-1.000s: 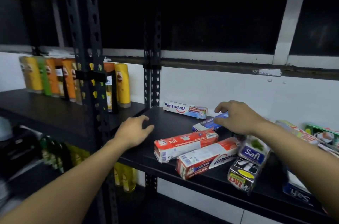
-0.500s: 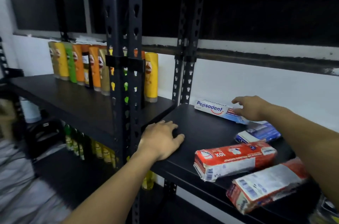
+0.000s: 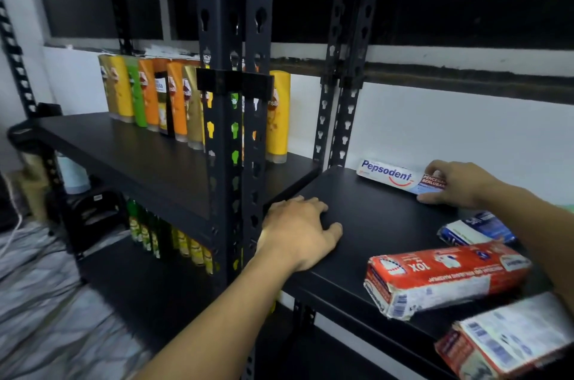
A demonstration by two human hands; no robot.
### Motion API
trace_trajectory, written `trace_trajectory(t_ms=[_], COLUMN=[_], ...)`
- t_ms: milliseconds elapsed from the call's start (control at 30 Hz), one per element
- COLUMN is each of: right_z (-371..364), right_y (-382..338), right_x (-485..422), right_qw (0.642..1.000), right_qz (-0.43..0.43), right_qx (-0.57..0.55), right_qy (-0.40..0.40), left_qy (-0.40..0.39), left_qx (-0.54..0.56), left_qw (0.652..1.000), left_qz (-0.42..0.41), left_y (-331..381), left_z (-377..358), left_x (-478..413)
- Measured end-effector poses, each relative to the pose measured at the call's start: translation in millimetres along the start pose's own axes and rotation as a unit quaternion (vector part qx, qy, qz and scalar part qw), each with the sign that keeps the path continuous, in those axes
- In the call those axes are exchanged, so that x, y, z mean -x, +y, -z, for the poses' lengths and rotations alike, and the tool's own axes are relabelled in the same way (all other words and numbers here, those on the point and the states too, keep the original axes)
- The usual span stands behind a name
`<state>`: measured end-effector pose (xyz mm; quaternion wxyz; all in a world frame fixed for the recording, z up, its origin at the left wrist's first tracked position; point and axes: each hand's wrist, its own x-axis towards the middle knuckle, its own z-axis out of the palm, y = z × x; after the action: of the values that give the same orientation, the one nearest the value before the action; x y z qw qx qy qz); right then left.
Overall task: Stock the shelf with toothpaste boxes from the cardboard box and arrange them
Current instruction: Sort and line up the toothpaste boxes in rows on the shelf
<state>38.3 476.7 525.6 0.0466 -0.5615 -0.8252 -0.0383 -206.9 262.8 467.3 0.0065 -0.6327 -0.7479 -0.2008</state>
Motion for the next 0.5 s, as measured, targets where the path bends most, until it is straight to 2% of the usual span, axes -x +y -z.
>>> trace_trajectory(t_ms=[267, 400, 500], right_z=[-1.7, 6.8, 15.5], right_y=[-3.3, -5.6, -9.8], right_x=[4.9, 11.0, 20.0], right_qw=[0.999, 0.992, 0.958], right_qz=[0.015, 0.02, 0.01], right_qx=[0.024, -0.123, -0.274], right_qy=[0.026, -0.016, -0.088], left_qy=[-0.009, -0.013, -0.014], left_qx=[0.008, 0.014, 0.018], left_qw=[1.0, 1.0, 0.999], left_qz=[0.007, 0.021, 0.029], left_y=[1.4, 1.2, 1.2], left_z=[2.3, 0.2, 0.1], left_x=[1.7, 0.6, 1.3])
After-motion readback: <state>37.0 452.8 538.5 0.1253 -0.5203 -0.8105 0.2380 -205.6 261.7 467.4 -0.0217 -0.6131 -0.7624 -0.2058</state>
